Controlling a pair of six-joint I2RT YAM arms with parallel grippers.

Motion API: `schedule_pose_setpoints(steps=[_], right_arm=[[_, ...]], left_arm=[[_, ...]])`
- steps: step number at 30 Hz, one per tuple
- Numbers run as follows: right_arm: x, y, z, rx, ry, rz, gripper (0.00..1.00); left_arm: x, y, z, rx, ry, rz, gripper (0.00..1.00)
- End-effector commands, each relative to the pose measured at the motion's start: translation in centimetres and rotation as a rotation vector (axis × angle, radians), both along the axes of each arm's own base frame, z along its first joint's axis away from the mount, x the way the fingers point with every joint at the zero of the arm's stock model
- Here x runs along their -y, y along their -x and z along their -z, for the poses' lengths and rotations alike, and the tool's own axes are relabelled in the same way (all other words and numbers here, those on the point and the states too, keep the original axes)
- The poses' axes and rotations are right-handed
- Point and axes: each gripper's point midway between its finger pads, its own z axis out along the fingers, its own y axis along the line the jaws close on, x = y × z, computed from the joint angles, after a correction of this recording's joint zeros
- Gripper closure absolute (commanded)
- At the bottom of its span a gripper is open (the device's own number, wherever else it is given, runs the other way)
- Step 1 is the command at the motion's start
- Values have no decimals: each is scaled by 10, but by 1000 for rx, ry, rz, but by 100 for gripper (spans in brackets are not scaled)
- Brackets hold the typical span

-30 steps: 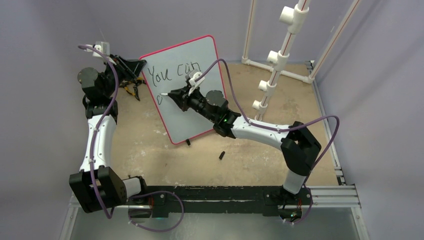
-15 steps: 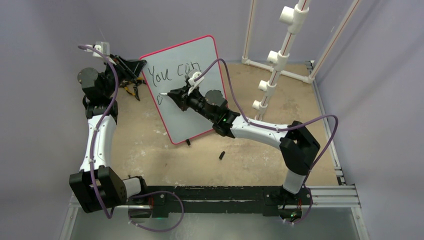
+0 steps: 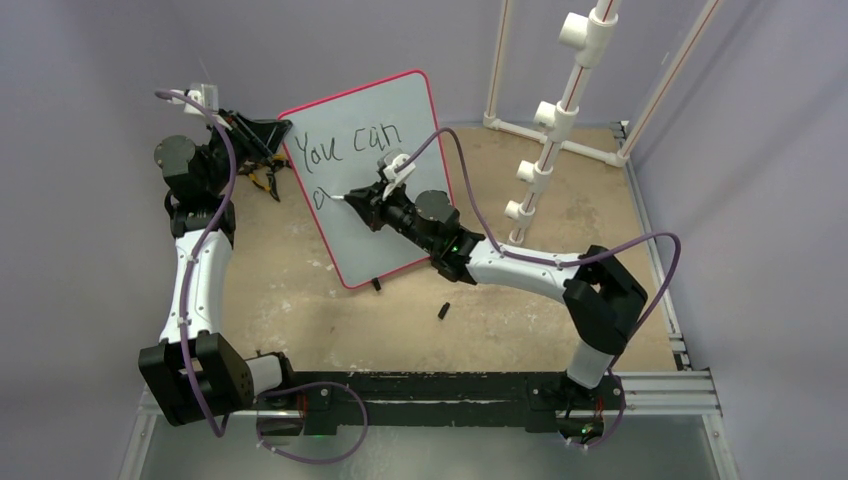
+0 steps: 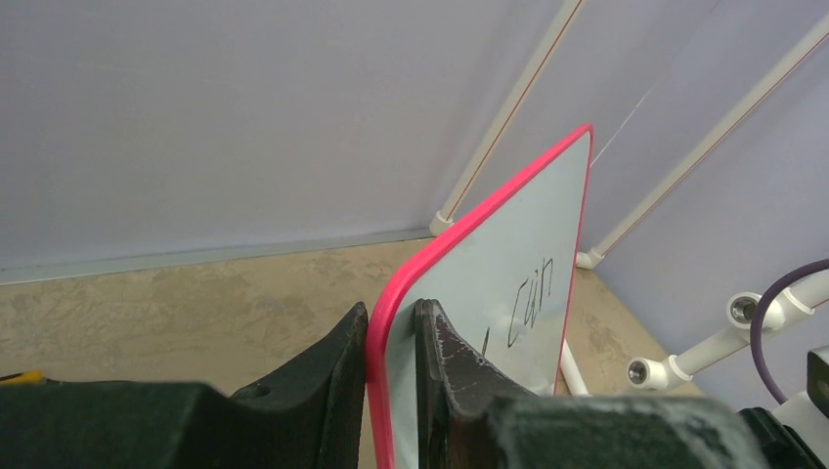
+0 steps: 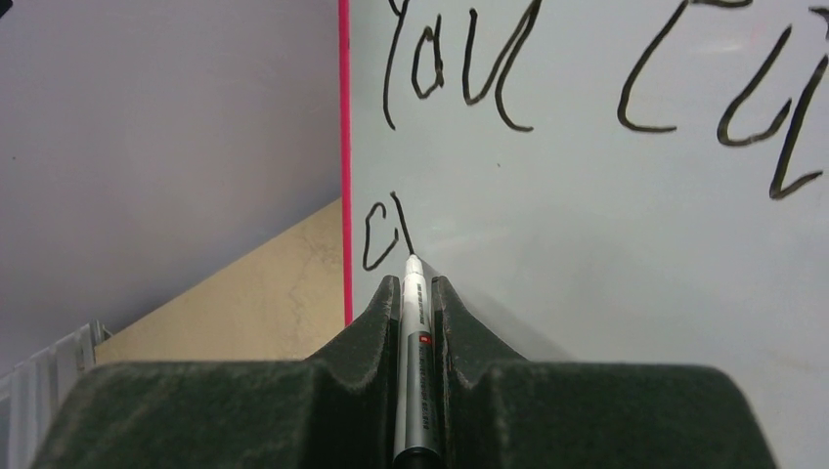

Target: Write a sentence on the whiteboard

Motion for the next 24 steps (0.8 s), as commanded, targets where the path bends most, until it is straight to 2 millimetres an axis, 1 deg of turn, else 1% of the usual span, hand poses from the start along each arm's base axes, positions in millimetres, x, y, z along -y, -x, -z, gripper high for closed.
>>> schedule_pose_setpoints(steps=[1, 3, 5, 9, 12, 18, 21, 24], right_arm=[[17, -3, 3, -11, -3, 54, 100], [19, -1, 5, -14, -1, 50, 100], [19, 0, 3, -11, -7, 44, 100], [18, -2, -5, 1, -28, 53, 100], [20, -6, -15, 14, -56, 75, 100], [20, -5, -41, 47, -123, 75, 100], [18, -7, -50, 60, -139, 74, 100], [18, -10, -55, 70, -144, 83, 100]], left_arm=[[1, 3, 2, -3, 4, 10, 81], [1, 3, 2, -4, 5, 10, 81], [1, 3, 2, -2, 4, 11, 81], [1, 2, 3, -4, 5, 10, 81], [1, 3, 3, -3, 4, 10, 81], [0, 2, 3, -3, 5, 10, 81], [1, 2, 3, -4, 5, 12, 81], [0, 2, 3, -2, 5, 11, 81]])
